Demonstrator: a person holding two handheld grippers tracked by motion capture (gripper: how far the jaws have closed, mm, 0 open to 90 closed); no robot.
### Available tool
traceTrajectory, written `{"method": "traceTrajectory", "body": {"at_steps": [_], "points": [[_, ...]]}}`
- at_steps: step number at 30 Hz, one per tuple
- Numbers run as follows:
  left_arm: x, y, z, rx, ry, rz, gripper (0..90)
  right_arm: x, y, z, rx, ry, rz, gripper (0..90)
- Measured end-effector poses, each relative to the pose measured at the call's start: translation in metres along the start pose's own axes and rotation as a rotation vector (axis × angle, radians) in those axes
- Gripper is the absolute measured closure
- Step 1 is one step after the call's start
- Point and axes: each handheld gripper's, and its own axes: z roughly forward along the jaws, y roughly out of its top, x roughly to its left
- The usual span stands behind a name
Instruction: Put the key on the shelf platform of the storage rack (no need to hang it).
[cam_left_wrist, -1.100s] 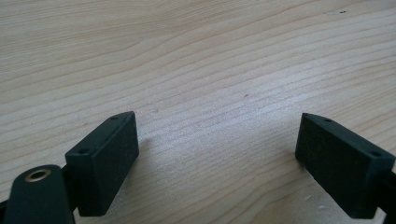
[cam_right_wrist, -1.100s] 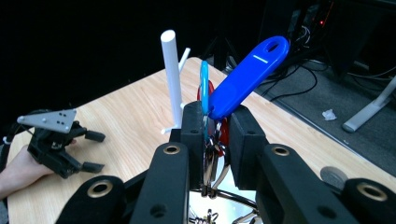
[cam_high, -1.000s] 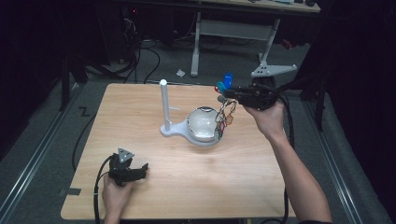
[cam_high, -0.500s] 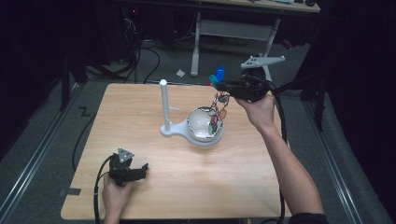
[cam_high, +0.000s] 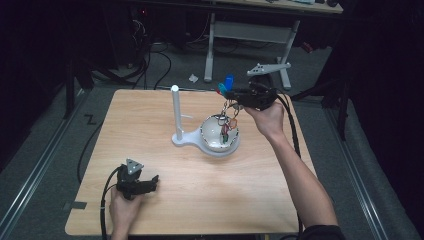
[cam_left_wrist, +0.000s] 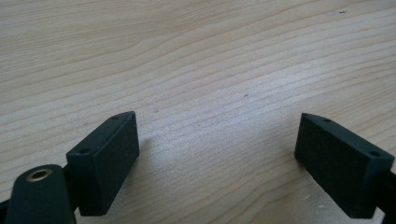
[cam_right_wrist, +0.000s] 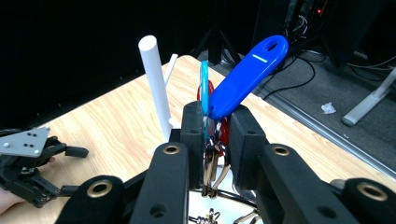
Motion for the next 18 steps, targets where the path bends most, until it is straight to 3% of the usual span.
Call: {"method": "traceTrajectory", "body": {"at_steps": [18], "points": [[0.0, 0.0, 0.0, 0.003, -0.002, -0.001, 14.2, -0.004, -0.017, 0.027, 0.044, -0.017, 0.019, 78.1]]}}
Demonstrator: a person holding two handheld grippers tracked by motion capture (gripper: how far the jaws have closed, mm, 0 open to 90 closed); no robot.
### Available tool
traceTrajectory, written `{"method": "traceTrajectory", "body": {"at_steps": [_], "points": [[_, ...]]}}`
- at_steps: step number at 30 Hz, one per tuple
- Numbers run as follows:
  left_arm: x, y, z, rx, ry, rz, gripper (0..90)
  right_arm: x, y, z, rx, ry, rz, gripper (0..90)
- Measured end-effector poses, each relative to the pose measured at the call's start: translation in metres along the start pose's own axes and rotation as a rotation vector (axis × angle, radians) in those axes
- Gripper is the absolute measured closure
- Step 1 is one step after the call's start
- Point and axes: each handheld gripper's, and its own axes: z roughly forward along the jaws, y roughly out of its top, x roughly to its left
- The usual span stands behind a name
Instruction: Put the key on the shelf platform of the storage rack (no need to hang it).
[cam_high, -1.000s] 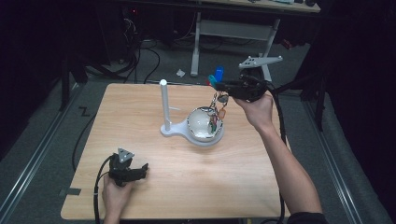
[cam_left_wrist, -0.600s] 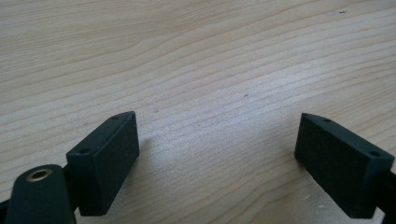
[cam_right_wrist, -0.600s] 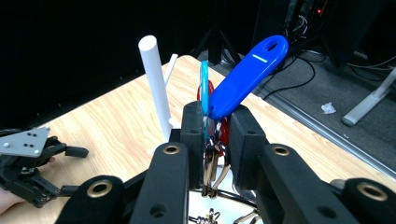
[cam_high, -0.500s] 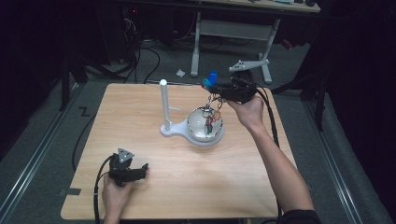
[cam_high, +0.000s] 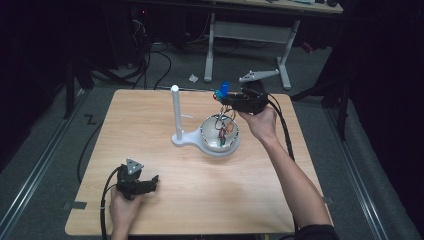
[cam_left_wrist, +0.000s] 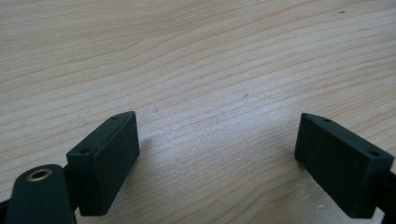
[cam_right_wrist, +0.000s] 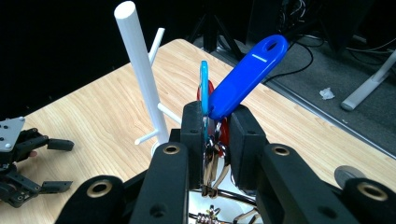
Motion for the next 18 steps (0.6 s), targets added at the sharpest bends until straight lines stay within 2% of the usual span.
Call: {"method": "traceTrajectory", "body": {"at_steps": [11, 18], "points": [[0.0, 0.0, 0.0, 0.0, 0.003, -0.008, 14.4, -0.004, -0.011, 0.013, 0.026, -0.011, 0.013, 78.0], [0.0, 0.0, 0.0, -0.002, 0.005, 0.0, 14.4, -0.004, -0.019, 0.021, 0.037, -0.016, -0.001, 77.9]]}}
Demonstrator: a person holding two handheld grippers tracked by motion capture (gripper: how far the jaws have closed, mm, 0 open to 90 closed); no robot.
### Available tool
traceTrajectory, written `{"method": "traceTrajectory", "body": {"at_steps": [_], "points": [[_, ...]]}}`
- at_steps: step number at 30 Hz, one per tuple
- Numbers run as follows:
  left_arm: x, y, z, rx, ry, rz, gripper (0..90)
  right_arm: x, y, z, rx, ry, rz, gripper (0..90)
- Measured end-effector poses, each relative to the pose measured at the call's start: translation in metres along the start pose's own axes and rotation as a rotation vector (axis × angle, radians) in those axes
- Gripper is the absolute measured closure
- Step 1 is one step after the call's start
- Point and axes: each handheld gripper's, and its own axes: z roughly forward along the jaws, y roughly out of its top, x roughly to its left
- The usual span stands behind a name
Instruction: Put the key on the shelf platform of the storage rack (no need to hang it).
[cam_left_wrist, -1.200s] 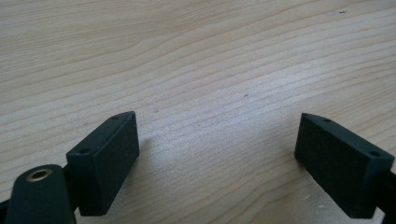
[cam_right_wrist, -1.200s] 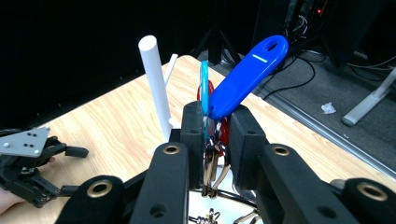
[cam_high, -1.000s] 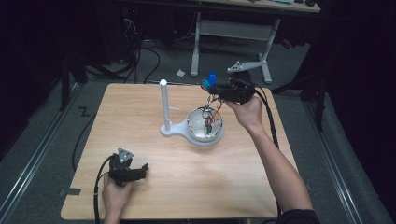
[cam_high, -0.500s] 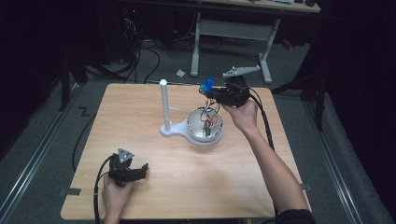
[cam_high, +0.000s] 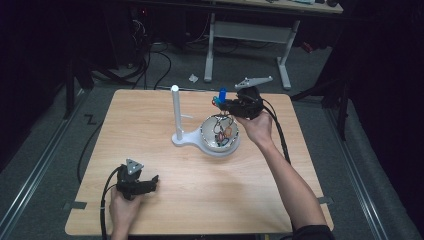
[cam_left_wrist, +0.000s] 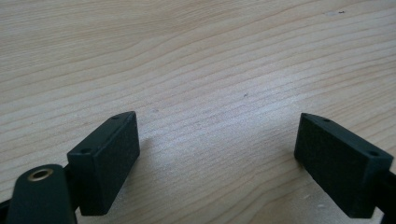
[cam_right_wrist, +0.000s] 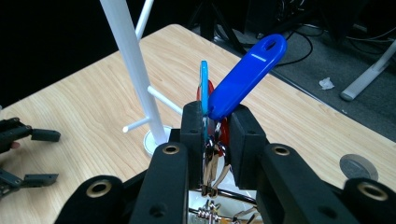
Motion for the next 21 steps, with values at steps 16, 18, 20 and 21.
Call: {"method": "traceTrajectory", "body": {"at_steps": [16, 18, 20, 21], "points": [[0.0, 0.0, 0.0, 0.004, -0.005, 0.004, 14.5, -0.004, -0.031, 0.021, 0.044, -0.007, 0.011, 77.9], [0.0, 0.0, 0.0, 0.004, -0.005, 0.002, 14.5, -0.004, -0.035, 0.022, 0.052, -0.004, 0.017, 77.8], [0.0, 0.0, 0.0, 0.003, -0.001, -0.007, 14.5, -0.004, -0.039, 0.024, 0.05, 0.003, 0.019, 77.9], [0.0, 0.0, 0.0, 0.004, -0.004, 0.0, 14.5, -0.004, -0.041, 0.025, 0.051, 0.008, 0.023, 77.8]]}}
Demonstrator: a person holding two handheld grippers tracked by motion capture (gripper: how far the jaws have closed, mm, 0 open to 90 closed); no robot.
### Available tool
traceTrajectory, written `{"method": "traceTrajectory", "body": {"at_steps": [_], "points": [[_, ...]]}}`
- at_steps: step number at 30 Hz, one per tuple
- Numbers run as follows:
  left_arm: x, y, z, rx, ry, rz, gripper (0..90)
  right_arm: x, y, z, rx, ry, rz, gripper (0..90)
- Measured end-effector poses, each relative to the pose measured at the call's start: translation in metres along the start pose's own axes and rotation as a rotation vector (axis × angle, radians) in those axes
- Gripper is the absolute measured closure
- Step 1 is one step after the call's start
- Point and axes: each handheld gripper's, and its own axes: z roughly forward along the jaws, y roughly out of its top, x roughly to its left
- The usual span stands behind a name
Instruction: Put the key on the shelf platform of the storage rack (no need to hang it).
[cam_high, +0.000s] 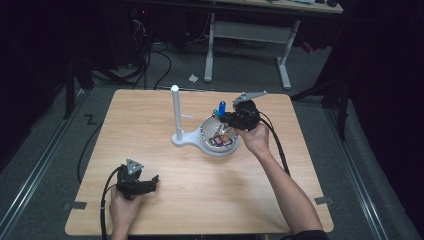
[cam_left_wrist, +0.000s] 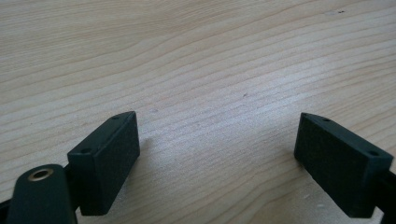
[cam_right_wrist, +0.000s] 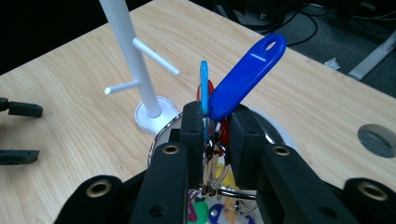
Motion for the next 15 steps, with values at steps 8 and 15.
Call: {"method": "traceTrajectory", "body": {"at_steps": [8, 15], "points": [[0.0, 0.0, 0.0, 0.001, -0.002, 0.005, 14.5, 0.002, -0.015, 0.013, 0.037, 0.011, -0.002, 77.8], [0.0, 0.0, 0.0, 0.0, -0.001, 0.004, 14.5, 0.001, -0.027, 0.018, 0.054, 0.015, -0.008, 77.7]]}}
